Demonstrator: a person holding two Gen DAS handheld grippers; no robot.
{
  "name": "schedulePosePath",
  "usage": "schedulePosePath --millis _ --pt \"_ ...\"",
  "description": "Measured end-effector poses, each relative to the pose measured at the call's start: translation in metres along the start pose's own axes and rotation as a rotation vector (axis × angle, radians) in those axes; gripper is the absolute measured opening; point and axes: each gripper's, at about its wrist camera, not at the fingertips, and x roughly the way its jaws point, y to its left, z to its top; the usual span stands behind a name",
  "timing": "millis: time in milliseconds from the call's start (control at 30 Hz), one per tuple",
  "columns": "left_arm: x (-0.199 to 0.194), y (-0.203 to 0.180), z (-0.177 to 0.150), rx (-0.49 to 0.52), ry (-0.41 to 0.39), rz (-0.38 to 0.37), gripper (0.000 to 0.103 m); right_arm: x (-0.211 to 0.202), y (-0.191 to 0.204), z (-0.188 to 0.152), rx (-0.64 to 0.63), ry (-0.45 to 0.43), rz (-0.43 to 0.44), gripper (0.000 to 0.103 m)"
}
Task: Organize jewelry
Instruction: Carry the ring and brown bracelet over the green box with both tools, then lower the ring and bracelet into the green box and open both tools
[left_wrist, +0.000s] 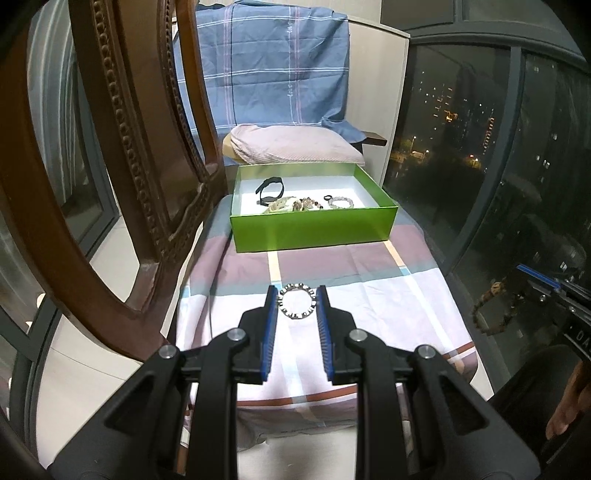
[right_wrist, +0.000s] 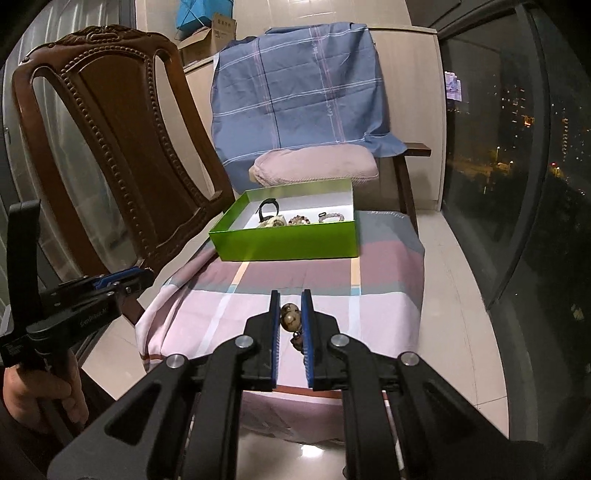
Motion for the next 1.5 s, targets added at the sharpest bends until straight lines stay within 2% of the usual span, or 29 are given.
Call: schedulePosePath --millis 767,867,933,1033,1133,1267,1367,1400,1433,1467,1500 --pt "0.002 -0.003 -0.001 -0.001 0.036 0.001 0.021 0.006 -0.004 -0.007 0.002 0.025 0.015 0.011" --pt "0.007 -0.003 0.011 0.006 0.035 -0.011 0.021 0.012 -0.005 0.003 0.005 0.027 0.040 0.011" --pt "0.014 -0.002 0.035 0.000 0.026 -0.033 0.021 0.021 -0.009 0.022 0.017 0.020 0.079 0.011" --pt "0.034 -0.004 0.078 0.027 -0.004 -0.027 0.021 0.045 -0.013 0.063 0.006 -0.011 0.093 0.011" --pt "0.072 0.002 0.120 0.003 0.015 -0.032 0.021 0.084 -0.018 0.108 0.002 -0.033 0.092 0.011" --pt "0.142 0.015 0.158 -0.013 0.082 0.001 0.021 0.158 -0.031 0.151 0.007 -0.010 0.040 0.011" --pt "0.205 0.033 0.163 -0.053 0.175 0.022 0.022 0.212 -0.045 0.157 0.020 0.062 0.001 0.012" --pt "0.221 0.038 0.160 -0.067 0.200 0.018 0.024 0.224 -0.050 0.156 0.021 0.080 -0.010 0.020" --pt "0.231 0.041 0.158 -0.073 0.217 0.019 0.044 0.239 -0.054 0.151 0.017 0.108 -0.035 0.044" --pt "0.240 0.045 0.153 -0.079 0.233 0.028 0.067 0.247 -0.058 0.148 0.017 0.127 -0.053 0.055" --pt "0.244 0.048 0.146 -0.085 0.234 0.040 0.074 0.250 -0.064 0.143 0.037 0.135 -0.078 0.064"
